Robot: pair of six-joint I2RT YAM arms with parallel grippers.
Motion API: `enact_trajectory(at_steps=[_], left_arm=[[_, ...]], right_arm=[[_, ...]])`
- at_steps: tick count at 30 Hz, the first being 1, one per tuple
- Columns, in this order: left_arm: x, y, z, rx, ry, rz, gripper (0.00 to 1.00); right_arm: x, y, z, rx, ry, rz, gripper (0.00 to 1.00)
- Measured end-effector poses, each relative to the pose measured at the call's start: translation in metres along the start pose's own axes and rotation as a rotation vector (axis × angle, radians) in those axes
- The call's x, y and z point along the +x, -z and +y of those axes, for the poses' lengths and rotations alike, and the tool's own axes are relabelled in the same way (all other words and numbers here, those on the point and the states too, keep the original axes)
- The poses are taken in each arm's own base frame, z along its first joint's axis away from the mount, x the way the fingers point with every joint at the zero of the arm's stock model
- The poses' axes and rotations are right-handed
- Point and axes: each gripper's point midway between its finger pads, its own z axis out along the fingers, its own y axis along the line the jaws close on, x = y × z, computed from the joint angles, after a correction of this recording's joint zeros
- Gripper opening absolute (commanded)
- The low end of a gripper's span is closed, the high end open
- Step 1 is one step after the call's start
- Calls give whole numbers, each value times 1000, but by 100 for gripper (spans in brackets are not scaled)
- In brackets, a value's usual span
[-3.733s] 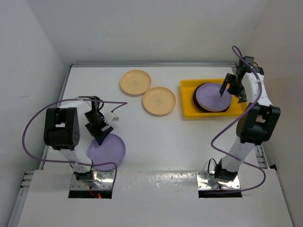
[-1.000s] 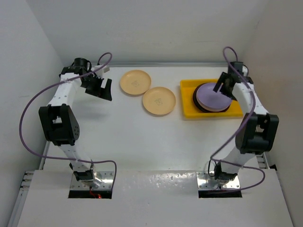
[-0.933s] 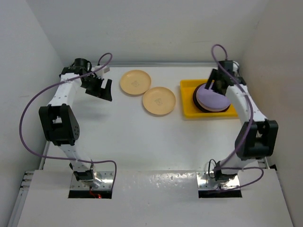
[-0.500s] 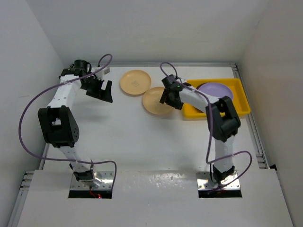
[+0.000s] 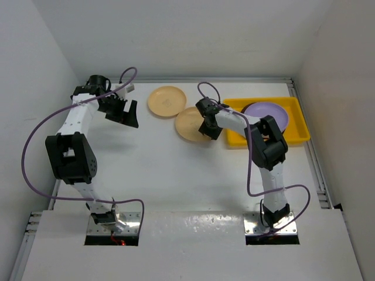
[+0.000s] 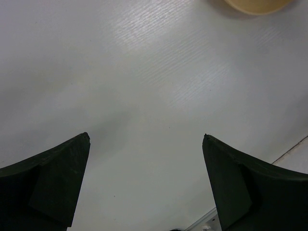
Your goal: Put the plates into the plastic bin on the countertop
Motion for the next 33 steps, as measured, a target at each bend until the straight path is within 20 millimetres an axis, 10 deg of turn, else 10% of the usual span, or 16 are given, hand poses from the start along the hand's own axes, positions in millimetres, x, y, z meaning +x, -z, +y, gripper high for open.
enact_trajectory(at_steps=[4, 8, 14, 21, 23, 26, 29, 33], left_arm=[[0, 0, 0, 2, 0, -1, 100], [0, 0, -1, 7, 0, -3, 100], [-1, 0, -2, 16, 1, -7, 100], [-1, 0, -2, 16, 2, -7, 100], [-1, 0, -2, 14, 3, -8, 100], [-1, 1, -1, 13, 4, -9, 100], [-1, 1, 0, 12, 4, -9, 100], [0, 2, 2, 7, 7, -11, 100]], right_arm=[[-5, -13, 0, 16, -32, 10, 33], [-13, -15, -1, 14, -51, -10, 0], [-19, -2, 5, -17, 34, -58, 0], [-7, 75, 5, -260, 400, -129, 0], [-35, 99, -3, -314, 380, -159, 0], [-115, 114, -42, -306, 212, -274, 0], [-188, 119, -122, -206, -1, -391, 0], [-233, 117, -228, -24, -213, -455, 0]])
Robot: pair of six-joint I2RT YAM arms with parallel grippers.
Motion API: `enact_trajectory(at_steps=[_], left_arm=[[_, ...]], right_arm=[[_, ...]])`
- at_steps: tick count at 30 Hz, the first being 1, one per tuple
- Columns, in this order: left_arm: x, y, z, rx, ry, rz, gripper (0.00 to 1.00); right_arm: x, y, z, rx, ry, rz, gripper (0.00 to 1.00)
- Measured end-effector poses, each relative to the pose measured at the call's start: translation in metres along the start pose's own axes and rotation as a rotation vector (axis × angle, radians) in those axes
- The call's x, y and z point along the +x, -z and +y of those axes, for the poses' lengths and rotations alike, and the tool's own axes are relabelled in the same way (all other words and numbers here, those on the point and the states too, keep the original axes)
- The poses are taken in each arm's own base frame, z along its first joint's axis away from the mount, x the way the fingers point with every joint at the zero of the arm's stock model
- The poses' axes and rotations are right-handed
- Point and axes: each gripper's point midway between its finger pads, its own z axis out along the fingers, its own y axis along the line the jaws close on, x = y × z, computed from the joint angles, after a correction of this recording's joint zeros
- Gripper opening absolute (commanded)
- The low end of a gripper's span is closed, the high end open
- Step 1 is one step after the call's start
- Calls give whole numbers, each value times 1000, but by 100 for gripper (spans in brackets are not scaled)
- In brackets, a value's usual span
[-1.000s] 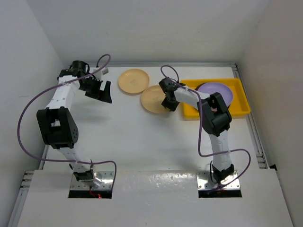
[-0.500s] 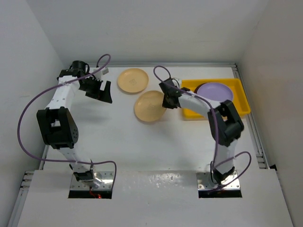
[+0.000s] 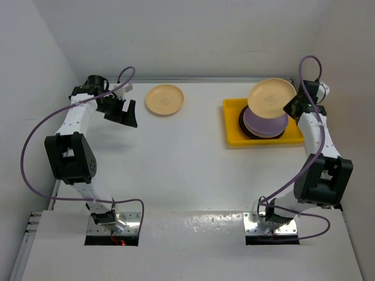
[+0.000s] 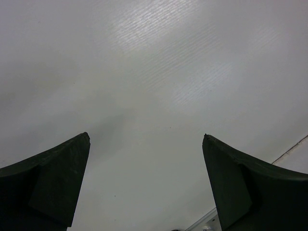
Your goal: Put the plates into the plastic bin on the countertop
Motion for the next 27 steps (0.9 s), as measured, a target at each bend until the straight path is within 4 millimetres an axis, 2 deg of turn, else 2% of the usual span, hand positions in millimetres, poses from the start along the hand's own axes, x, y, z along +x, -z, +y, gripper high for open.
enact_trajectory(at_steps=[3, 6, 10, 11, 13, 15, 18, 20, 25, 27], left_arm=[[0, 1, 1, -2, 3, -1, 100], [0, 1, 3, -5, 5, -3, 100], [-1, 3, 4, -8, 6, -7, 100], [-1, 3, 4, -9, 6, -7, 100], [-1, 2, 4, -9, 8, -7, 100], [-2, 0, 7, -13, 17, -11, 100], [-13, -11, 16, -32, 46, -23, 100], [-29, -24, 30, -66, 70, -41, 100], [-89, -82, 53, -135, 105, -125, 100], [-116, -112, 63, -171, 104, -164, 91]], right_arm=[[-6, -10, -37, 85, -45, 14, 0], [1, -24, -57, 134, -56, 59, 0], [22, -49, -65, 163, -37, 173, 29], [26, -54, -64, 165, -30, 196, 44], [34, -61, -63, 165, -14, 228, 65], [41, -60, -62, 165, 8, 252, 79], [42, -56, -60, 173, 50, 261, 82], [37, -53, -57, 177, 82, 248, 82], [22, -32, -51, 178, 146, 196, 84], [13, -20, -48, 172, 161, 162, 84]])
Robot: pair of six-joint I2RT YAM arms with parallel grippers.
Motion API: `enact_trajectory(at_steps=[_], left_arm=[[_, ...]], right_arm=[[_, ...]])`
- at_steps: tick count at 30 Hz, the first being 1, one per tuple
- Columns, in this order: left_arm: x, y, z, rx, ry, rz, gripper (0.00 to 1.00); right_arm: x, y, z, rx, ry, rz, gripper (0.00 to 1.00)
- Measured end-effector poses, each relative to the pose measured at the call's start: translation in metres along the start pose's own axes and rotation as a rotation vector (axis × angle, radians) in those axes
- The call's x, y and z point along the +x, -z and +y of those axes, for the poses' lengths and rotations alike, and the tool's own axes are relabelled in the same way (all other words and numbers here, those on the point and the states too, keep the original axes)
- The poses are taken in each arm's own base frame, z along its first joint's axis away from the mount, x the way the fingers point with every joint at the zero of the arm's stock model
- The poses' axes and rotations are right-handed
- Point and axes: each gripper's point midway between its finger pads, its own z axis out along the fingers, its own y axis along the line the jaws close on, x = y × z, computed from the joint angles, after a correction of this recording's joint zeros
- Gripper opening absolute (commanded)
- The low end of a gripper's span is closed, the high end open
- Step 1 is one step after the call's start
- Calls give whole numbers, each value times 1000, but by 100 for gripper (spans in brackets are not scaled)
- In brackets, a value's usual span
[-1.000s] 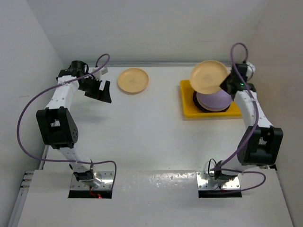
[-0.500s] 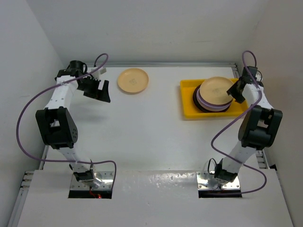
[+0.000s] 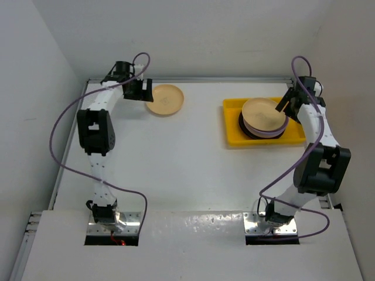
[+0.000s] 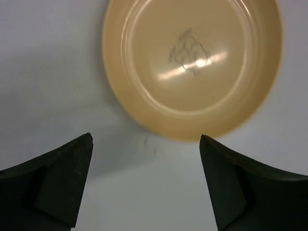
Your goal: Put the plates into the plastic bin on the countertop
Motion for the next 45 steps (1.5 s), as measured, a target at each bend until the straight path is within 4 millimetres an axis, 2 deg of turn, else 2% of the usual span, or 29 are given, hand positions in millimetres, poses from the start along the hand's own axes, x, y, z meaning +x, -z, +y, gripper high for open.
enact_trajectory(at_steps=[3, 4, 7, 8, 10, 11, 12, 15, 17, 20, 23, 25, 29, 32, 34, 38, 41, 45], left_arm=[[-9, -54, 6, -70, 20, -11, 74], [-7, -71, 8, -92, 28, -7, 65], [7, -104, 20, -150, 40, 15, 49], [-1, -107, 21, -158, 43, -11, 39], [-9, -108, 24, -184, 36, -36, 27], [-8, -107, 25, -190, 33, -33, 10], [-7, -108, 25, -194, 28, -30, 0], [-7, -112, 11, -130, 12, -38, 0], [-1, -110, -5, -55, -9, -28, 0], [22, -96, -33, 76, -47, 41, 0], [37, -67, -62, 155, -114, 105, 0], [35, -37, -86, 191, -187, 115, 0], [0, 29, -141, 279, -341, 26, 0], [-14, 63, -167, 336, -408, -22, 0], [-11, 73, -175, 374, -420, -16, 0], [6, 73, -178, 415, -406, 47, 0], [13, 75, -181, 439, -394, 72, 0], [11, 80, -187, 473, -391, 65, 0]], right_arm=[[-4, 22, -1, -13, 23, -45, 84], [-3, 30, -1, -21, 30, -54, 84], [-2, 50, 1, -48, 41, -82, 84], [-3, 57, 3, -58, 46, -93, 84], [-3, 70, 7, -79, 54, -114, 84], [-4, 76, 10, -91, 58, -125, 82], [-4, 82, 13, -105, 63, -138, 81], [-3, 100, 31, -164, 102, -167, 81], [4, 112, 52, -232, 169, -175, 79], [31, 129, 101, -381, 329, -158, 78], [68, 142, 152, -514, 487, -104, 75], [93, 148, 187, -591, 581, -58, 74], [134, 151, 237, -680, 685, 1, 71], [153, 154, 255, -742, 682, 37, 66], [153, 153, 262, -768, 654, 39, 61], [145, 152, 273, -799, 571, 10, 44], [149, 146, 276, -812, 523, 17, 44], [164, 133, 272, -804, 495, 68, 44]])
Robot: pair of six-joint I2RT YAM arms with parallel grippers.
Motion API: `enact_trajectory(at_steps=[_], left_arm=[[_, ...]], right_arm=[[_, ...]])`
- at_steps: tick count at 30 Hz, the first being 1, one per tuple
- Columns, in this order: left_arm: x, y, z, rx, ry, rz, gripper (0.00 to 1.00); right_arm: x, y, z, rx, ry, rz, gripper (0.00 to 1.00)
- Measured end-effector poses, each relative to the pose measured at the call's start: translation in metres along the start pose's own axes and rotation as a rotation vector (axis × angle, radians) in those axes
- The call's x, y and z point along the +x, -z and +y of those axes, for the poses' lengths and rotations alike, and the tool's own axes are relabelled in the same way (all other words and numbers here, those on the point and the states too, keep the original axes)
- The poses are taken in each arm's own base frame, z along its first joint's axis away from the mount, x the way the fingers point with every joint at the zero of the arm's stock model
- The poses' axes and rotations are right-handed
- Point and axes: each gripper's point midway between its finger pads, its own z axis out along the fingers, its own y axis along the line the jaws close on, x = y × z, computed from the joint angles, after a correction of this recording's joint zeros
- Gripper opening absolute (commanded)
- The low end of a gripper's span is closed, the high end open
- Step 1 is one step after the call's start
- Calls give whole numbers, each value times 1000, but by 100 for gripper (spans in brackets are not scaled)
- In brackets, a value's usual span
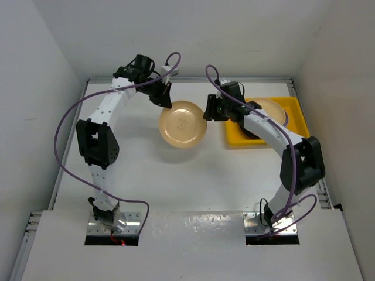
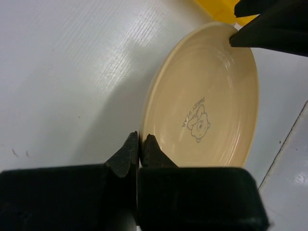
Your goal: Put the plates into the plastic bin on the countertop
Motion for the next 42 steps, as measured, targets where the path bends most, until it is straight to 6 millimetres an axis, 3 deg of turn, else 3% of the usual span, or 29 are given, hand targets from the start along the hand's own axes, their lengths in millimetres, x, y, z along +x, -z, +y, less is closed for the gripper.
enact_trajectory(at_steps=[2, 4, 6, 10, 12, 18, 19, 20, 22, 23, 24, 26, 34, 38, 42], left_arm=[[-1, 0, -1, 3, -1, -3, 0], [-1, 0, -1, 5, -1, -3, 0], [-1, 0, -1, 8, -1, -5, 0], [-1, -1, -1, 9, 0, -3, 0], [0, -1, -1, 12, 1, -3, 0], [-2, -3, -2, 24, 1, -10, 0], [-1, -4, -2, 27, 2, -9, 4], [-1, -4, -2, 28, 4, -9, 20], [-1, -6, -2, 36, 5, -9, 63], [-1, -6, -4, 46, 5, -13, 70], [-1, -6, -5, 49, 11, -13, 85], [-1, -6, -5, 51, 15, -14, 100], [-1, -3, 9, 10, 36, -12, 100], [2, 6, 29, -55, 53, -12, 100], [9, 11, 43, -104, 68, 1, 100]], right_arm=[[5, -5, 0, -9, -12, 17, 40], [7, -9, 1, -21, -22, 26, 21], [8, -11, 5, -42, -34, 31, 11], [9, -12, 12, -81, -49, 37, 11], [10, -13, 13, -101, -54, 37, 2], [22, -15, 14, -143, -46, 63, 0], [25, -16, 14, -148, -44, 65, 0], [27, -16, 14, -150, -40, 66, 0], [31, -16, 11, -151, -37, 60, 0], [32, -14, 9, -150, -44, 53, 0], [34, -10, 4, -144, -67, 46, 0], [32, 0, -13, -122, -113, 22, 0], [-15, 47, -95, 28, -327, -162, 0], [-35, 90, -183, 235, -501, -297, 0], [-22, 128, -268, 464, -667, -357, 0]])
